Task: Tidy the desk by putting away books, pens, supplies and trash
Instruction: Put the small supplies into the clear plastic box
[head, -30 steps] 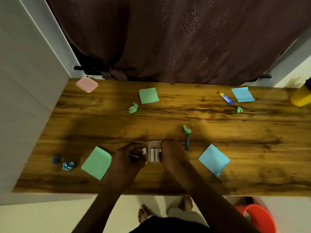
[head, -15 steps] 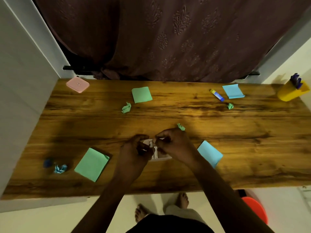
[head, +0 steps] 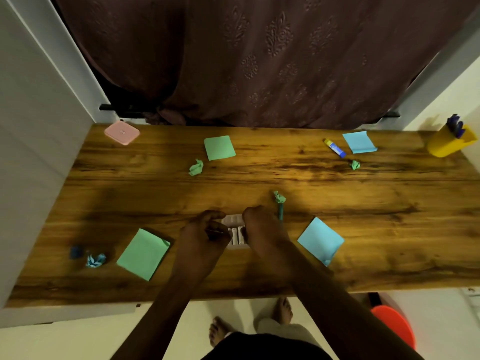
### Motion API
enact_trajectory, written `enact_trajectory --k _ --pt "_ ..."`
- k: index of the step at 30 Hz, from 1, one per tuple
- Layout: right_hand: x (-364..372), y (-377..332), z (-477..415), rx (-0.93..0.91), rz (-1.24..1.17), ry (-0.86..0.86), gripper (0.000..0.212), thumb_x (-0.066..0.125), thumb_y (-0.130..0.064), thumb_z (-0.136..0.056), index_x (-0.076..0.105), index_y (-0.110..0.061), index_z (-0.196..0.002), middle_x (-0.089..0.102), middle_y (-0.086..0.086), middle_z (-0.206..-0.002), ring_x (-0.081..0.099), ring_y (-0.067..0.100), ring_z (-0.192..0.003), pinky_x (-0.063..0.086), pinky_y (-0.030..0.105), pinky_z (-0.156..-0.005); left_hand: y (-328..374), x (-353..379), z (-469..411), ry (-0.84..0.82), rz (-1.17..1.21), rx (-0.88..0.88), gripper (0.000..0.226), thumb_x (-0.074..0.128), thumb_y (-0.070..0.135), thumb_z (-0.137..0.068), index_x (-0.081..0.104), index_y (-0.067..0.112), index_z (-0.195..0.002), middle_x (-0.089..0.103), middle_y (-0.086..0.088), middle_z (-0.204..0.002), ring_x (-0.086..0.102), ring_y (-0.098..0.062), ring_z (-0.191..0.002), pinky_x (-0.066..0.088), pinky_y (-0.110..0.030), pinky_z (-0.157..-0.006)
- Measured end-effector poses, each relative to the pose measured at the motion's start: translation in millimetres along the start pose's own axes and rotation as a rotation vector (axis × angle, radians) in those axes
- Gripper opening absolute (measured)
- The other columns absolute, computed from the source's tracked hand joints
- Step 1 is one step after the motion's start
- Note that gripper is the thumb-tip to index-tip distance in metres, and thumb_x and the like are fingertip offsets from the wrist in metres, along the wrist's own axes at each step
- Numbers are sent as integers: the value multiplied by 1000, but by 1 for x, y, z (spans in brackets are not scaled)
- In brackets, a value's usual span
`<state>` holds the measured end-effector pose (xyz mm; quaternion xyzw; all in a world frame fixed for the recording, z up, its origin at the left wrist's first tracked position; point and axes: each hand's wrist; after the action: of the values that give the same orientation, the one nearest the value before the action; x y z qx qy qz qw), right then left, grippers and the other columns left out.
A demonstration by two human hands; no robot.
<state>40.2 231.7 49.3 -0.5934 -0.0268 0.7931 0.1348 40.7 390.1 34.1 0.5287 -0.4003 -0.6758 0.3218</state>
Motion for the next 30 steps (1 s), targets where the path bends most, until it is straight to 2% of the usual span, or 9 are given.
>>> enact_trajectory --k 5,9,12,15,18,21,25,28,30 --pt "2 -9 -5 -6 86 -62 25 64 -10 -96 63 -11 -121 63 11 -130 61 30 -121 51 40 -98 -10 -4 3 50 -50 -3 22 82 21 -81 73 26 -99 75 13 -90 70 0 -84 56 -20 -78" --pt "2 -8 -11 -2 72 -83 29 66 -9 -94 62 -8 -123 61 13 -131 59 30 -122 51 38 -98 -14 -5 5 41 -31 -32 19 83 21 -80 73 28 -95 76 13 -88 71 -1 -83 56 -24 -78" --pt "-1 -7 -11 6 18 -55 28 69 -12 -92 63 -9 -119 63 12 -125 61 30 -116 52 38 -92 -12 -7 1 52 -42 -14 19 82 18 -81 71 30 -92 74 15 -85 69 2 -80 54 -21 -74" --pt "-5 -1 -13 2 -140 22 18 72 -21 -89 70 -13 -105 68 6 -108 67 25 -100 58 36 -80 -9 -11 -7 62 -22 0 18 79 15 -83 73 24 -97 73 16 -89 68 1 -82 52 -17 -75" --pt "-12 6 -13 -49 -315 118 12 71 -30 -88 78 -20 -92 75 -4 -86 70 9 -76 61 34 -71 -9 -18 -11 65 -3 -7 20 79 13 -82 74 24 -98 74 14 -92 69 -3 -87 53 -22 -79" --pt "-23 5 -9 -94 -498 165 12 69 -29 -86 80 -24 -89 76 -11 -81 70 2 -72 61 34 -72 -11 -28 -12 73 28 -18 20 79 15 -83 73 27 -99 74 15 -92 68 1 -88 51 -18 -78" --pt "-26 -3 -16 -68 -713 121 26 65 -51 -81 77 -30 -90 76 -15 -77 74 3 -70 64 41 -74 -19 -48 -16 121 26 -37 20 77 20 -86 72 27 -104 74 13 -93 69 0 -86 54 -21 -76" --pt "-31 -18 -26 -45 -869 69 9 72 -32 -91 77 -25 -92 78 -6 -79 76 9 -75 65 43 -77 -24 -65 -26 156 46 -38 20 76 18 -87 72 26 -105 75 9 -91 71 -1 -84 57 -25 -73" --pt "-35 -30 -33 -45 -993 8 6 72 -18 -94 76 -15 -97 79 3 -83 77 15 -79 65 40 -80 -23 -78 -35 202 43 -52 19 75 17 -88 72 25 -105 75 9 -91 71 1 -82 55 -22 -70"
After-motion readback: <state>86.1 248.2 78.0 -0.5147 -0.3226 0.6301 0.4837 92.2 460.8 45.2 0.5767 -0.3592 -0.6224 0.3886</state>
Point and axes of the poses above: each hand's wrist, its own z-axis away from the middle knuckle, its own x-axis out of the palm, y = z × x
